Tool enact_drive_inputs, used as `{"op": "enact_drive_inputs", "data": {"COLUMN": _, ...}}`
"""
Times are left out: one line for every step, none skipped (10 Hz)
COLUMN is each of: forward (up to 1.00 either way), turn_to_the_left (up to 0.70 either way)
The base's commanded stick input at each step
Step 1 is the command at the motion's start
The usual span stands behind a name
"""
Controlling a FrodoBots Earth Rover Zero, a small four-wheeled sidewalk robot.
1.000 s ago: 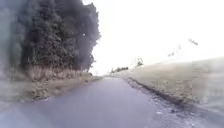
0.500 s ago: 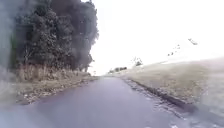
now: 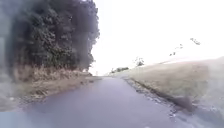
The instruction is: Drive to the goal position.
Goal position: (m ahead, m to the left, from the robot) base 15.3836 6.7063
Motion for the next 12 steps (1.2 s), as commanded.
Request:
{"op": "enact_drive_inputs", "data": {"forward": 1.0, "turn_to_the_left": 0.0}}
{"op": "enact_drive_inputs", "data": {"forward": 1.0, "turn_to_the_left": 0.0}}
{"op": "enact_drive_inputs", "data": {"forward": 1.0, "turn_to_the_left": 0.0}}
{"op": "enact_drive_inputs", "data": {"forward": 1.0, "turn_to_the_left": 0.0}}
{"op": "enact_drive_inputs", "data": {"forward": 1.0, "turn_to_the_left": 0.0}}
{"op": "enact_drive_inputs", "data": {"forward": 1.0, "turn_to_the_left": 0.0}}
{"op": "enact_drive_inputs", "data": {"forward": 1.0, "turn_to_the_left": 0.0}}
{"op": "enact_drive_inputs", "data": {"forward": 1.0, "turn_to_the_left": 0.4}}
{"op": "enact_drive_inputs", "data": {"forward": 1.0, "turn_to_the_left": 0.4}}
{"op": "enact_drive_inputs", "data": {"forward": 1.0, "turn_to_the_left": 0.3}}
{"op": "enact_drive_inputs", "data": {"forward": 1.0, "turn_to_the_left": 0.07}}
{"op": "enact_drive_inputs", "data": {"forward": 1.0, "turn_to_the_left": 0.0}}
